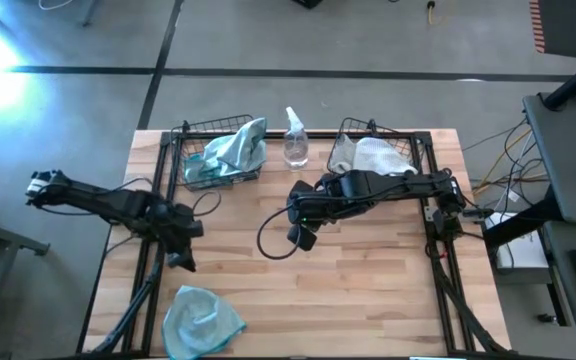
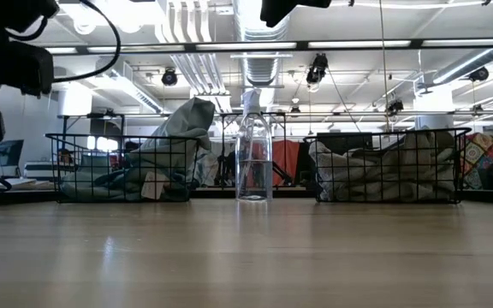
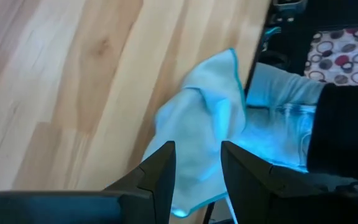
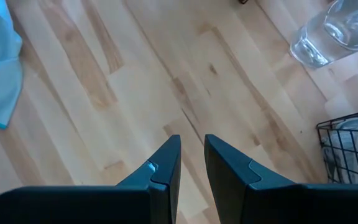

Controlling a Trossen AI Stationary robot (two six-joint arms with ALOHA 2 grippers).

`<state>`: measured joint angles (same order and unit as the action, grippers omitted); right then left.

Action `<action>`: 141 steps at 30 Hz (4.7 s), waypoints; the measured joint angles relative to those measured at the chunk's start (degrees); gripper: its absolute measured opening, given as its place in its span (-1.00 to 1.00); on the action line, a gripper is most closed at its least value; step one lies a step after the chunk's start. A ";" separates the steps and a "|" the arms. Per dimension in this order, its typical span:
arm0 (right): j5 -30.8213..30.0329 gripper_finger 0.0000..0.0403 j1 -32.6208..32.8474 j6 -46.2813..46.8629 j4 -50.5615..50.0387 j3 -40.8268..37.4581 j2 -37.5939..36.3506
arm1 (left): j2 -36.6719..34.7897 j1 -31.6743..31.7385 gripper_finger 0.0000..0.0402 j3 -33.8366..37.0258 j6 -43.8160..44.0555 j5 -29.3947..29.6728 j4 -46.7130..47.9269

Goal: Sort microfiber towel by color & place in baskets
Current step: Put the blue microfiber towel into the left black wire basket

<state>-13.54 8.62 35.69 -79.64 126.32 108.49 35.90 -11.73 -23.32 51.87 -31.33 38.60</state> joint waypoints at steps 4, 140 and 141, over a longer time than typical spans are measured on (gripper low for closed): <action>-0.03 -0.67 0.00 -0.36 0.00 0.00 0.02 | 1.83 -0.78 -0.43 -0.02 1.43 0.72 -0.06; 0.00 -0.67 -0.15 -28.43 -10.25 -0.02 -0.26 | 70.57 -16.87 -1.00 -103.84 -16.39 67.80 51.49; 0.00 -0.67 -0.15 -28.45 -10.25 -0.02 -0.37 | 70.17 -16.26 -1.00 -104.25 -17.80 68.26 51.49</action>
<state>-13.54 8.47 7.25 -89.89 126.30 108.11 106.07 -27.98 -127.57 34.07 36.93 90.09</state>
